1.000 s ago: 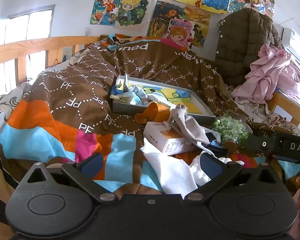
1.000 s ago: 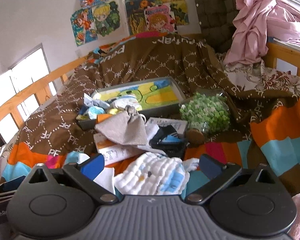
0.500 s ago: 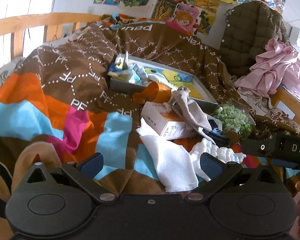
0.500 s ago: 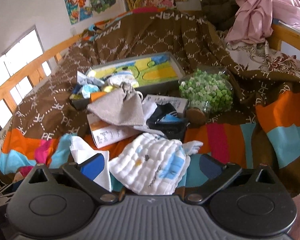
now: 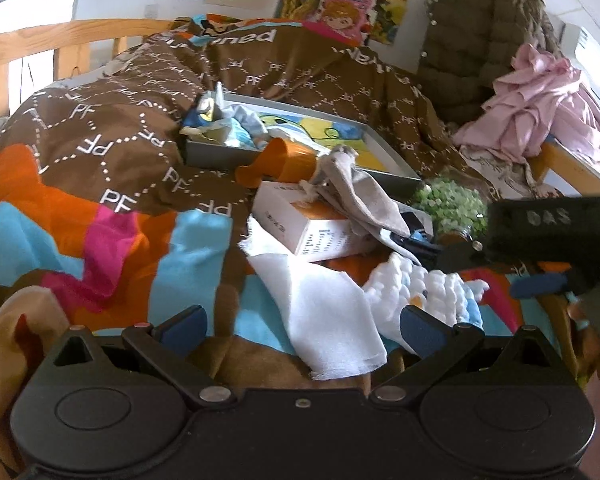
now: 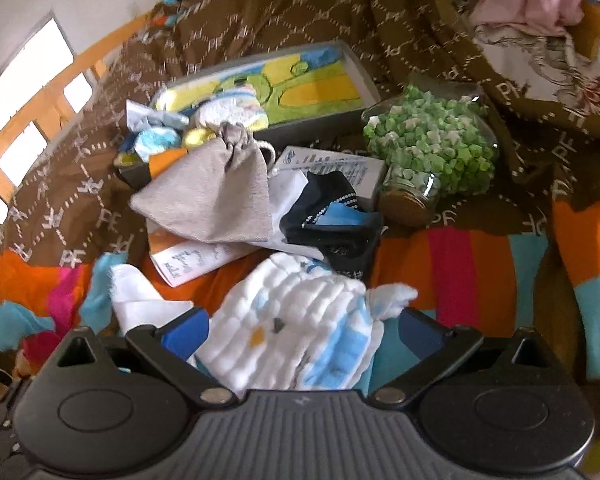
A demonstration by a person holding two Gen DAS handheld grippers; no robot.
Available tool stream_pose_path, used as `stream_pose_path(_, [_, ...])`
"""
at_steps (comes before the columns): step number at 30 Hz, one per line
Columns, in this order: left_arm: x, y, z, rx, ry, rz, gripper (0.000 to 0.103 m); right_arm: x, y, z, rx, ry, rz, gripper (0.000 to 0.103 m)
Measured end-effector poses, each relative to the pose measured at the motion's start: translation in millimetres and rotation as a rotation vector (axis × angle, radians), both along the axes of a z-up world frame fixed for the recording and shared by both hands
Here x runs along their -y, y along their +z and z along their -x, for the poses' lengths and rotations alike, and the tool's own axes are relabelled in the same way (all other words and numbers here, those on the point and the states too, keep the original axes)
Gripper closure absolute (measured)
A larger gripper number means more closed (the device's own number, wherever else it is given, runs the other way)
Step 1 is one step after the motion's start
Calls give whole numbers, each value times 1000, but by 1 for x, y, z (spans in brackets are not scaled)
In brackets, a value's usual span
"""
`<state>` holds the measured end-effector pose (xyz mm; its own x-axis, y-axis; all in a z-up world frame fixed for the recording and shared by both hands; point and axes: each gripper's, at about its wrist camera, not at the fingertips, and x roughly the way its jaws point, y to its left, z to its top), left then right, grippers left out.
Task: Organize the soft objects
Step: 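Move both open tools down over the white cloths in the pile, then grasp the white towel with the left tool while the right tool grasps the white muslin cloth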
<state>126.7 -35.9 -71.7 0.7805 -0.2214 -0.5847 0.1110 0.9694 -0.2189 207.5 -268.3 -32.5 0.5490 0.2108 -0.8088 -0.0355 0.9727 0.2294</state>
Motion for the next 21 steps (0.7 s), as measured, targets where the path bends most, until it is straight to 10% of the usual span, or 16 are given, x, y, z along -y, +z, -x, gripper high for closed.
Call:
stream_pose_path(10, [16,-10,-15,17,-67,-82,1,7,-24,-26,-129,14,-81,0])
stream_pose_path(21, [15,-21,-39,-52,-50,54,5,12,-40,-40,-188,-53,-171,0])
